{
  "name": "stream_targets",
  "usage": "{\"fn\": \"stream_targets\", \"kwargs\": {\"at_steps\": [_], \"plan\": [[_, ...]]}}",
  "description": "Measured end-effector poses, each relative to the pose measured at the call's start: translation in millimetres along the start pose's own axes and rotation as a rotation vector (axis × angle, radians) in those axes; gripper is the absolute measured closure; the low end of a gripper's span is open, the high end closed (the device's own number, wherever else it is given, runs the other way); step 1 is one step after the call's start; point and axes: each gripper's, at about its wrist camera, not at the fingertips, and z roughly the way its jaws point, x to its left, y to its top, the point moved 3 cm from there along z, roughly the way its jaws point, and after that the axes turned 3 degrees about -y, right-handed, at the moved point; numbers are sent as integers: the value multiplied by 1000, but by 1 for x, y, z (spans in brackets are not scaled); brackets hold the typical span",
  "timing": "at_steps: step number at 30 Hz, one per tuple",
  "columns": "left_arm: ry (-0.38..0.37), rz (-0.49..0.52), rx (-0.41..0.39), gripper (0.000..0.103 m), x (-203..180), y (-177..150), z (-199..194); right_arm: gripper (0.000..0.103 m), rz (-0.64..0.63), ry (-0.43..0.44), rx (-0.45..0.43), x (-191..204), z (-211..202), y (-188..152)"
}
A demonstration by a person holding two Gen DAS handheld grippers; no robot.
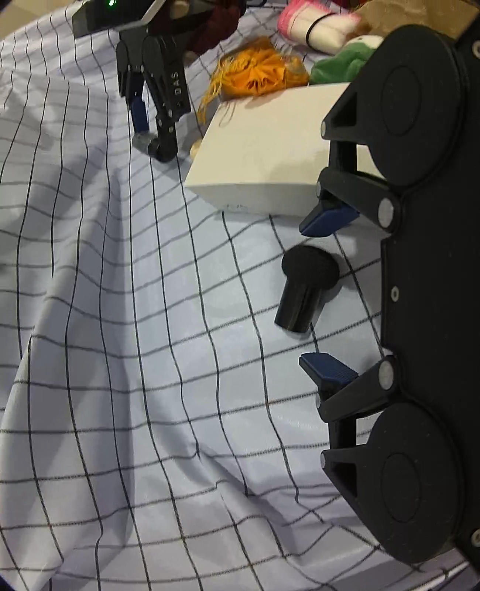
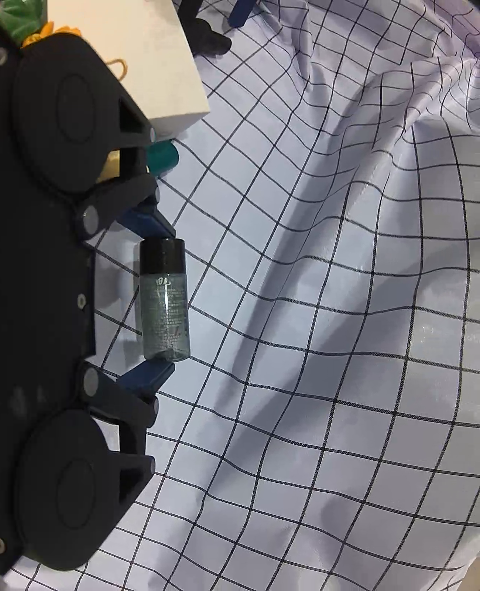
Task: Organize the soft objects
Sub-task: 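Close the left tool on the black rubber stopper, then carry the stopper in the left tool while the right carries the bottle over the basket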
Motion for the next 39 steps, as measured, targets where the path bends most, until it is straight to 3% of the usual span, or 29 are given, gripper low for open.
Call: {"fn": "stream_targets", "kwargs": {"at_steps": [12,16,18,28,32,36,39], "plan": [[-30,84,41,33,-4,12,23,34,25,17,-12,1,-7,0],[-66,76,44,39,-1,11,28,34,43,21,-14,-2,-9,-1],[-72,41,20,47,3,10,26,34,53,18,-17,-4,-11,-1],[22,-169,-152,48,-3,20,-11,34,137,-35,-47,-15,-38,-2],[84,-221,-241,48,-23,27,-38,34,169,-48,-89,-19,-63,-6],[158,-231,-295,48,-54,30,-56,34,213,-56,-124,-22,-92,-15],[171,-272,-313,48,-77,28,-66,34,245,-67,-154,-23,-117,-27]]}}
